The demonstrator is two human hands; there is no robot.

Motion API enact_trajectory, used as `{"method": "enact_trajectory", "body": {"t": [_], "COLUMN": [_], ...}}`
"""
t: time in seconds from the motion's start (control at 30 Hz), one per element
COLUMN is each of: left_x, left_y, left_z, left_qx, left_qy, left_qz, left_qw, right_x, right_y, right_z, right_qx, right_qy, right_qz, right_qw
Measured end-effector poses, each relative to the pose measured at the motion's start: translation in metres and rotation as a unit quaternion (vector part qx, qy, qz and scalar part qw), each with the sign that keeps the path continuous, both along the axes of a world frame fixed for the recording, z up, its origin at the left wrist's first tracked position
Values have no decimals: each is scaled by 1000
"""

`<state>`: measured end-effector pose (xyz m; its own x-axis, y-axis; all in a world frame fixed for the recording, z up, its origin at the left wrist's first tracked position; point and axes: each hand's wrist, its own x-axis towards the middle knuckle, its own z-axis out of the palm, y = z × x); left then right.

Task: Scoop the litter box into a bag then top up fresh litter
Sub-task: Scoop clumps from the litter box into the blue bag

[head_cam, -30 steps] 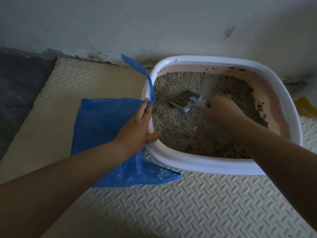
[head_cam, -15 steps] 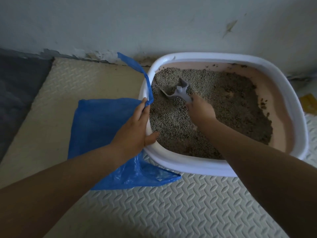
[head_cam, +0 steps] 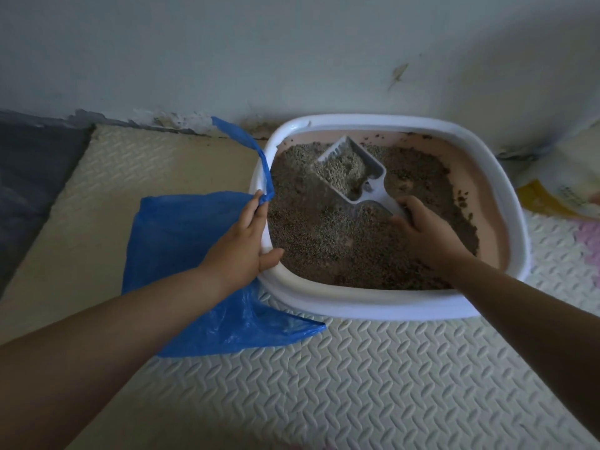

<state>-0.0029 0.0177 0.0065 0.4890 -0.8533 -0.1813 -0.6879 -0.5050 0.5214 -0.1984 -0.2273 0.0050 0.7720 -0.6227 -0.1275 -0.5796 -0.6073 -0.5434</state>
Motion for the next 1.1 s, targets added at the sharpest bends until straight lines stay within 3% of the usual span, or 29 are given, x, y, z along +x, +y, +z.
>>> {"method": "enact_trajectory", "body": {"t": [0.53, 0.83, 1.1], "left_x": [2, 1, 2], "left_y": [0, -1, 0], "left_z": [1, 3, 0], "left_qx": [20, 25, 22], "left_qy": [2, 0, -4], "left_qz": [-2, -2, -5], "left_qw": [1000, 1000, 1000], "right_x": [-16, -34, -42], "right_y": [-3, -14, -13], "right_z": [17, 21, 21], "right_qx": [-13, -73, -116], "right_qy": [-5, 41, 105], "right_qz": [-14, -40, 22], "right_qw": [1000, 996, 987]}}
